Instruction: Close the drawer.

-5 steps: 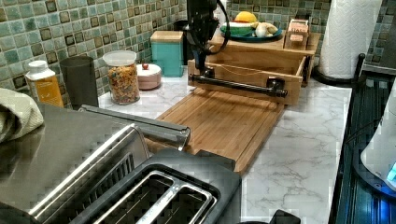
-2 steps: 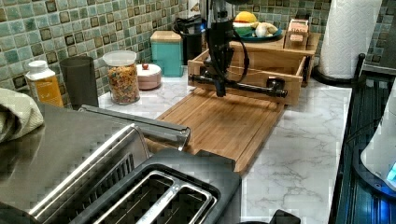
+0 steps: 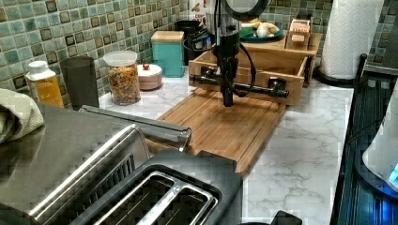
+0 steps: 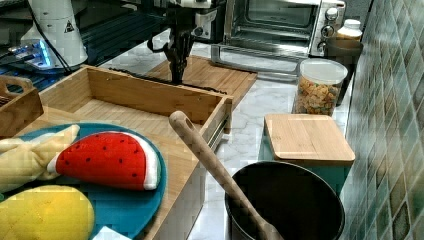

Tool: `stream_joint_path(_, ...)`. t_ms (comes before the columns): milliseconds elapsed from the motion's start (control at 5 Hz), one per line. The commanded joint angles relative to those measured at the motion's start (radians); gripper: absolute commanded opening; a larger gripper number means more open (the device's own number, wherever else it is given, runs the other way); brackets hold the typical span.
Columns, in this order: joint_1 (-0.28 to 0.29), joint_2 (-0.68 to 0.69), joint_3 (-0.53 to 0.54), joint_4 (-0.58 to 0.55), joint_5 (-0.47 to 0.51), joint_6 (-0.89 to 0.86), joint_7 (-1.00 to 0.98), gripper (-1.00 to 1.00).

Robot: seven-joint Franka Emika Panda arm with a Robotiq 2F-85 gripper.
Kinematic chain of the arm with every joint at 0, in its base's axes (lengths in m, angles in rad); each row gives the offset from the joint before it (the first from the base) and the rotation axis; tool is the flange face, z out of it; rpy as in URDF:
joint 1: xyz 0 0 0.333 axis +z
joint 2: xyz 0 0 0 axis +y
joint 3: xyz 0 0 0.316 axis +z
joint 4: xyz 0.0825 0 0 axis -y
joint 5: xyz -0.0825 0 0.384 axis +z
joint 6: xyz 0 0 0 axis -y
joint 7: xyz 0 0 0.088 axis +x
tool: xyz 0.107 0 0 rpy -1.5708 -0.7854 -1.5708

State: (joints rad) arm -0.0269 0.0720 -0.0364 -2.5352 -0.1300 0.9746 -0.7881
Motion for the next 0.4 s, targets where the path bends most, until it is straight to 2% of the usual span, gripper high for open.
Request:
stream_joint_path(200, -0.103, -0.042, -0.100, 0.063, -0.027, 0.031, -0.124, -1.00)
stream_joint_path(400, -0.137, -0.036, -0.115, 0.074, 0.036, 0.064, -0.184, -1.00)
